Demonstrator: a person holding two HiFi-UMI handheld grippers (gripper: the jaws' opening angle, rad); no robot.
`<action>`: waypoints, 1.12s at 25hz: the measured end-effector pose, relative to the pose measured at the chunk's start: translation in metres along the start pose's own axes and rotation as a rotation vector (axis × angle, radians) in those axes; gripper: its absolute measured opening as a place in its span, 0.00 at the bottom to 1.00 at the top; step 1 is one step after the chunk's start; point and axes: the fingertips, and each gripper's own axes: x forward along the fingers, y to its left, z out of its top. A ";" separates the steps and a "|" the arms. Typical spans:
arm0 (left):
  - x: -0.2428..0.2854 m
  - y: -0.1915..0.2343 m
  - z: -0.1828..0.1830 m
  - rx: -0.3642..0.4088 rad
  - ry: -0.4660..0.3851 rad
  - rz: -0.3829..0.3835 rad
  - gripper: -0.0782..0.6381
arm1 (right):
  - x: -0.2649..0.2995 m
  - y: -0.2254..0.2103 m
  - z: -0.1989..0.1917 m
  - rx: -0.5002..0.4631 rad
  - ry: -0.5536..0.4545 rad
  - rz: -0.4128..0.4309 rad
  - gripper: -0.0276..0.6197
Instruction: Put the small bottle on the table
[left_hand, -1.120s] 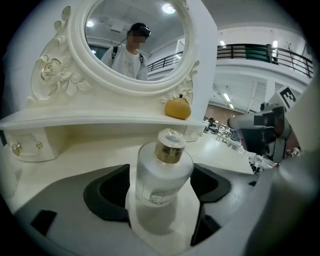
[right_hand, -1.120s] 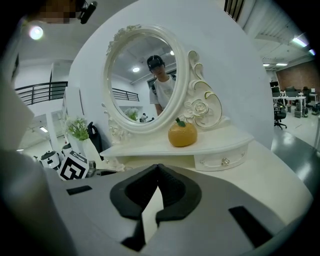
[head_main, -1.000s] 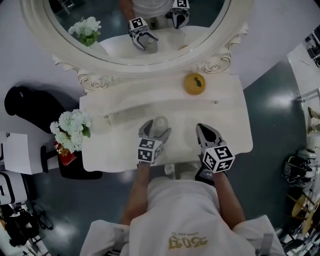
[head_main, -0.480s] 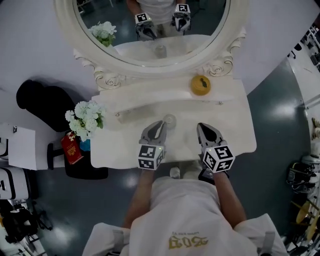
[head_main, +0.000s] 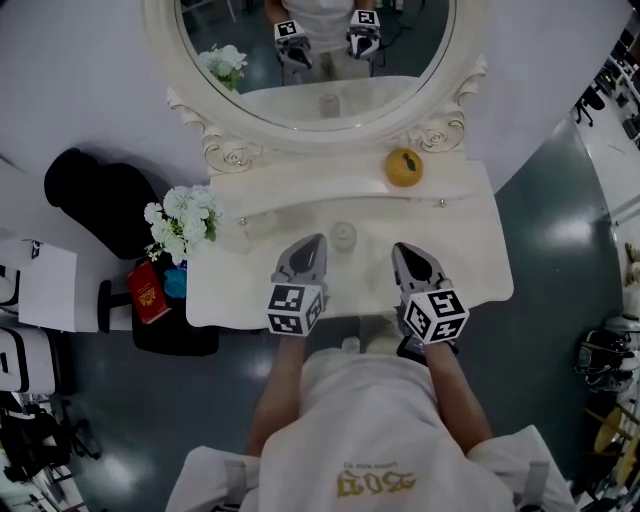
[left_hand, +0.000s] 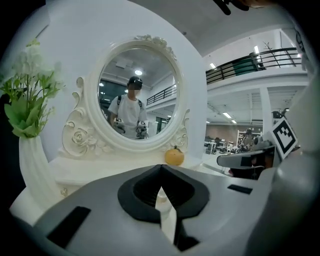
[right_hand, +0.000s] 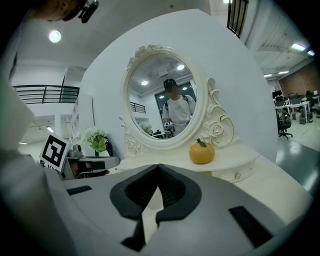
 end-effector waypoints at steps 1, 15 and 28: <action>-0.001 0.000 -0.002 -0.003 0.007 0.000 0.13 | -0.001 0.001 0.000 0.001 -0.003 0.000 0.06; -0.003 -0.003 -0.012 -0.039 0.027 -0.022 0.13 | -0.007 -0.001 -0.003 -0.003 0.005 -0.009 0.06; -0.003 -0.001 -0.016 -0.051 0.035 -0.033 0.13 | -0.006 -0.002 -0.004 0.026 0.008 -0.005 0.06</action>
